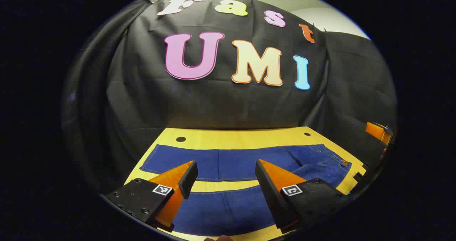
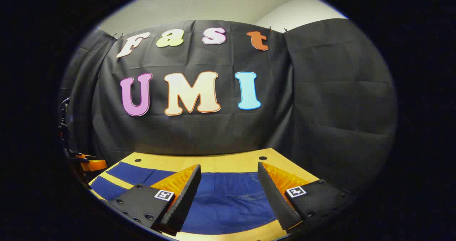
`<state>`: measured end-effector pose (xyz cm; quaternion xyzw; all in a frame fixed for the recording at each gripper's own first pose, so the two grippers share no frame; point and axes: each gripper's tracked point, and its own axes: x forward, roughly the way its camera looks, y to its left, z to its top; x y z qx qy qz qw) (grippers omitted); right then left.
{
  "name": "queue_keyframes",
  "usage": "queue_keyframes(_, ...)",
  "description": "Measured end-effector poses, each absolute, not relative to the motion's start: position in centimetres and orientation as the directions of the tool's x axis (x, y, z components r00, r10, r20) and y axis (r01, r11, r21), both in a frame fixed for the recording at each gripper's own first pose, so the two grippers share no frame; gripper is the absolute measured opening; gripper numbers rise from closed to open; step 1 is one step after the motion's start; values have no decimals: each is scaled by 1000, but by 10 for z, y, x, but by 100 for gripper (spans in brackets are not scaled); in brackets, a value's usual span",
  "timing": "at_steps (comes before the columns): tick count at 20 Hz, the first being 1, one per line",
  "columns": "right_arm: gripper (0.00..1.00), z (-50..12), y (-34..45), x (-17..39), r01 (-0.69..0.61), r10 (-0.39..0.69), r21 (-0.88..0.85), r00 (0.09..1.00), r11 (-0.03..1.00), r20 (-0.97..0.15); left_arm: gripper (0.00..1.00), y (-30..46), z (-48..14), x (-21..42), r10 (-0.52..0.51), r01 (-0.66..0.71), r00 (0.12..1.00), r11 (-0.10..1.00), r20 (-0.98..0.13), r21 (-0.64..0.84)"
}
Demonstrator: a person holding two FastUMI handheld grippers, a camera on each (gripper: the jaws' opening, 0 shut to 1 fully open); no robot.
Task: Grasp the waist and the cuffs of the jeans and fold them to make the two legs overlap; first hold the waist and fold one-third of the jeans toward the cuffs, then hold the cuffs and fold the remaining one-third in the same direction to finish folding.
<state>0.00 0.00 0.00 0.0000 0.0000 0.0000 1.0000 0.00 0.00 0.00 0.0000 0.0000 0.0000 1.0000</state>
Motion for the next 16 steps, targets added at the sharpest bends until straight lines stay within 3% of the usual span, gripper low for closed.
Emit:
queue_keyframes(4, 98, -11, 6, -7, 2, -2, -16, 1000, 1000, -26, 95, -8, -20, 0, -103, 108, 993, 991, -58, 84)
queue_keyframes(10, 98, -24, 25, -16, -26, 25, -30, 998, 999, -51, 96, -9, -62, -14, -249, 309, 937, 917, -246, 251)
queue_keyframes(12, 94, -34, 31, -16, -42, 40, -27, 996, 999, -75, 97, -4, -79, -26, -276, 375, 907, 873, -317, 312)
queue_keyframes(13, 100, -37, 34, -17, -49, 46, -27, 996, 998, -83, 96, 1, -87, -31, -282, 404, 893, 846, -351, 348)
queue_keyframes(16, 98, -49, 43, -15, -68, 64, -27, 992, 997, -110, 96, 19, -115, -50, -288, 494, 834, 770, -471, 404)
